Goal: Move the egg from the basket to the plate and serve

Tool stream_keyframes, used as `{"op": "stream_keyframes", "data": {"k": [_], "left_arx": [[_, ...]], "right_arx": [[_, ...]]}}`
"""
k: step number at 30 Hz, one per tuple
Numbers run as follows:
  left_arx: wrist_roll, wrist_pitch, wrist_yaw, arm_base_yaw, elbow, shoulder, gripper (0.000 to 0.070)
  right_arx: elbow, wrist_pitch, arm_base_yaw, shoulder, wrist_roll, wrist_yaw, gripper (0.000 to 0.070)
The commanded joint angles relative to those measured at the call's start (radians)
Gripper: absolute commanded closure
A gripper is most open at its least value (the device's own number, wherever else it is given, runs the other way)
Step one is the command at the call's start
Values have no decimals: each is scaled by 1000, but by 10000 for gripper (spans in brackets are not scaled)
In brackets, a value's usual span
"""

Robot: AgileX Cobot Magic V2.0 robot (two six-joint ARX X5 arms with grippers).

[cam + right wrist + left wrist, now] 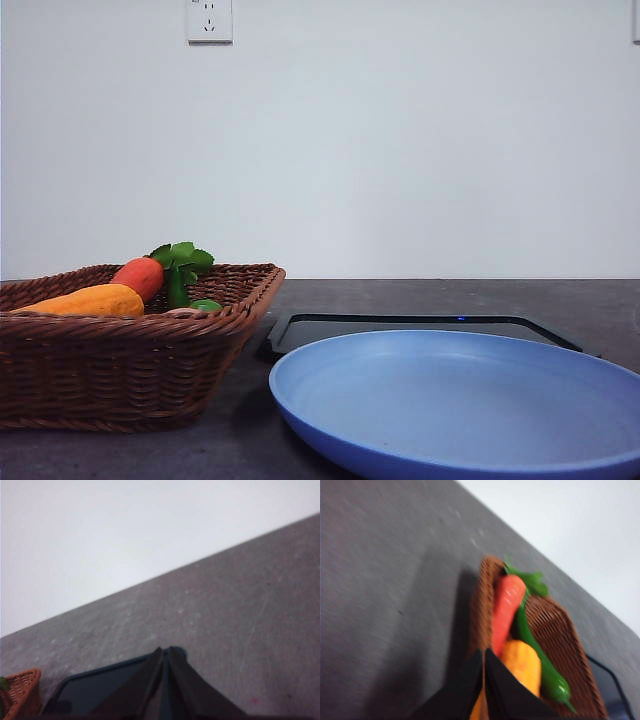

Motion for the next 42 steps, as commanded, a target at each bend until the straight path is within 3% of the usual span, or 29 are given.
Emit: {"op": "stream_keyframes", "data": {"k": [1,4,8,16,24,27,29,31,35,42], "left_arx": [[2,22,39,2,56,40,700],[50,14,103,2,133,151,700],[163,-3,184,1,251,301,700],[342,-128,316,-58,512,577,700],[386,-217,430,-205,651,778,700],[386,-215,436,-256,653,821,697],[385,-215,435,-282,652,844,662],[384,-215,435,-297,652,861,574],[377,-215,435,-310,652,872,399],[377,-216,435,-313,652,872,384]], "right_arx": [[48,-20,-2,35,17,-2,700],[137,-79,-2,120,9,-2,700],[246,-142,-2,229,-56,-17,700],[423,-283,-2,444,-123,-161,700],[485,-469,-1,655,-191,-356,700],[485,-521,0,727,-201,-372,692],[484,-540,7,770,-202,-378,611],[484,-542,25,813,-211,-388,520],[477,-544,73,891,-212,-388,483],[432,-472,168,1039,-208,-386,483]]}}
